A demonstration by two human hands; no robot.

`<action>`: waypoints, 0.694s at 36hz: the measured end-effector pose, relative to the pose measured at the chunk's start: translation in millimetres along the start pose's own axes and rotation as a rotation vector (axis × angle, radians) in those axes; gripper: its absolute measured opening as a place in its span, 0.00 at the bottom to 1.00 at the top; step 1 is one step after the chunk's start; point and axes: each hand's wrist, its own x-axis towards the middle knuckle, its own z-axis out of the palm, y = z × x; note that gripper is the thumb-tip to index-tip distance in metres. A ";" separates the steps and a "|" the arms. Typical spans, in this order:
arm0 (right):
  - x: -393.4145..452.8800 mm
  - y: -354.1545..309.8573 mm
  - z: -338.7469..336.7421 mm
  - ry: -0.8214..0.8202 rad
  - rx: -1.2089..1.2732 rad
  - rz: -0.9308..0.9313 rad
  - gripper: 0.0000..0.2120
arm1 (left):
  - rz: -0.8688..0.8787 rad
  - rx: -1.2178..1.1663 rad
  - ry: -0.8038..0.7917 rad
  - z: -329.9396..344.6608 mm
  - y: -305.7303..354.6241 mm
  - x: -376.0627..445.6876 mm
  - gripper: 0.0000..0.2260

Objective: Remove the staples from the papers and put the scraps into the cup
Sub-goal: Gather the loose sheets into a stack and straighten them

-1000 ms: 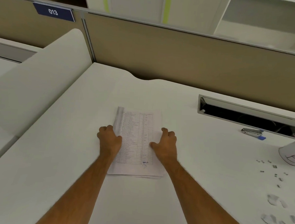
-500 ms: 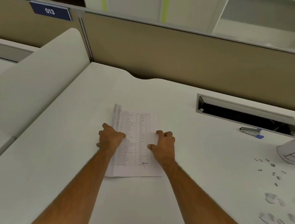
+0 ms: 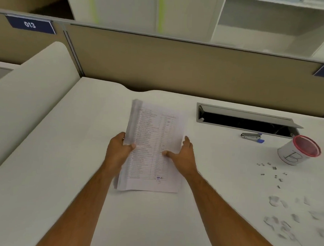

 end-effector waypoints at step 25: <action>-30.9 -6.8 -215.9 0.334 0.552 -0.143 0.18 | 0.262 -0.156 -0.197 176.8 88.9 -46.5 0.10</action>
